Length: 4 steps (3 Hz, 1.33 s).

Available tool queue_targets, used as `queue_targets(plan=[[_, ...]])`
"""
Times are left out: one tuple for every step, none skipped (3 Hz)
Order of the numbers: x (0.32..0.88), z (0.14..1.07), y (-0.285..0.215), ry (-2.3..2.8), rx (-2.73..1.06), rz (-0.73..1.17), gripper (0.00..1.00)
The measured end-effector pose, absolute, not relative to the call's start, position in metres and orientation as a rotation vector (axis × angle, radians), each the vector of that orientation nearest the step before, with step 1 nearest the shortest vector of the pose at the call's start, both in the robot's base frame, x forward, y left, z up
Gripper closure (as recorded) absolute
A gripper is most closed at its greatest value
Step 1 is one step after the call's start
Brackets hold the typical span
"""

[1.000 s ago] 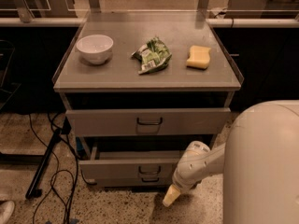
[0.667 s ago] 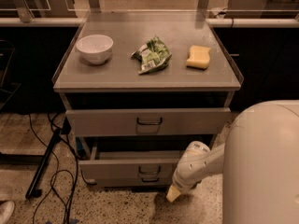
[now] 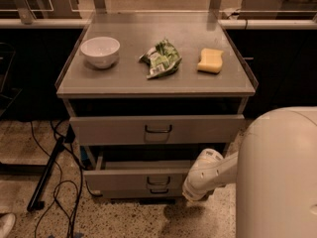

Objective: Close middle drawer

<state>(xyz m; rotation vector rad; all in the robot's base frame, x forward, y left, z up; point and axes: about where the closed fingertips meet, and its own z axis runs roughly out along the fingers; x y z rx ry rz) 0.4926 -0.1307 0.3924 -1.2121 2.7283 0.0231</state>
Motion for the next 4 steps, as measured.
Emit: queue_targets(plan=[[0.529,0.402,-0.124,2.676,-1.131,0.026,1.00],[0.548,0.408,-0.115,2.634,-1.110,0.027,1.00],[0.548,0.408,-0.115,2.634,-1.110,0.027,0.82],[0.548,0.408,-0.115,2.634,-1.110,0.027,0.50]])
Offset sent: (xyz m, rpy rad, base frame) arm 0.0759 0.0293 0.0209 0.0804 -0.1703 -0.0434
